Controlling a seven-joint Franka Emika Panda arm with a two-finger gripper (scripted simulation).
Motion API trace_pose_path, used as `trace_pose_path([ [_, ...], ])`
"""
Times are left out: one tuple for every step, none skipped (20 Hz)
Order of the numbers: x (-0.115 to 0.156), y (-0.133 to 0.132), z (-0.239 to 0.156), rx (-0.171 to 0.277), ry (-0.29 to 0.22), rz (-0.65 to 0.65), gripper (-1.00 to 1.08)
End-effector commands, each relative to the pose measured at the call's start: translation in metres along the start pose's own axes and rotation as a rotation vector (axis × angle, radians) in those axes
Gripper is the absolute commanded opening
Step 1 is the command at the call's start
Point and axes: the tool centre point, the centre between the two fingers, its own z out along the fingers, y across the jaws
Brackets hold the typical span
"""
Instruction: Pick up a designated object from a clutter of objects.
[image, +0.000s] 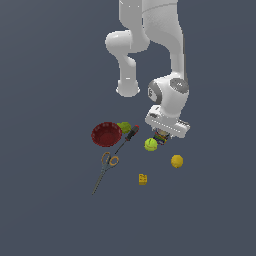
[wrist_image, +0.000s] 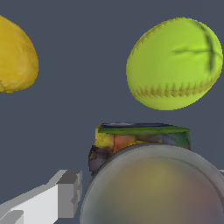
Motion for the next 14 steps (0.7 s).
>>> trace_pose_path([
  [0.0003, -0.0002, 0.0013, 0.001, 0.001, 0.000, -1.00],
  [0.0003, -0.0002, 0.0013, 0.001, 0.001, 0.000, -1.00],
  [0.0003, -0.0002, 0.0013, 0.001, 0.001, 0.000, -1.00],
  [0.0003, -0.0002, 0.0013, 0.001, 0.001, 0.000, -1.00],
  [0.0003, -0.0002, 0.0013, 0.001, 0.001, 0.000, -1.00],
  [0.0003, -0.0002, 0.0013, 0.001, 0.001, 0.000, -1.00],
  [0.0003, -0.0002, 0.0013, 0.001, 0.001, 0.000, -1.00],
  [0.0003, -0.0002, 0.0013, 0.001, 0.001, 0.000, -1.00],
  [0.0003, -0.0002, 0.0013, 0.001, 0.001, 0.000, -1.00],
  [0.0003, -0.0002, 0.0013, 0.001, 0.001, 0.000, -1.00],
  [0.0001, -0.0012, 0.0001, 0.002, 0.002, -0.001, -1.00],
  [0.0002, -0.0011, -0.0001, 0.002, 0.002, -0.001, -1.00],
  [0.0004, -0.0006, -0.0006, 0.002, 0.002, -0.001, -1.00],
  [0.0009, 0.0002, -0.0016, 0.002, 0.002, -0.001, -1.00],
])
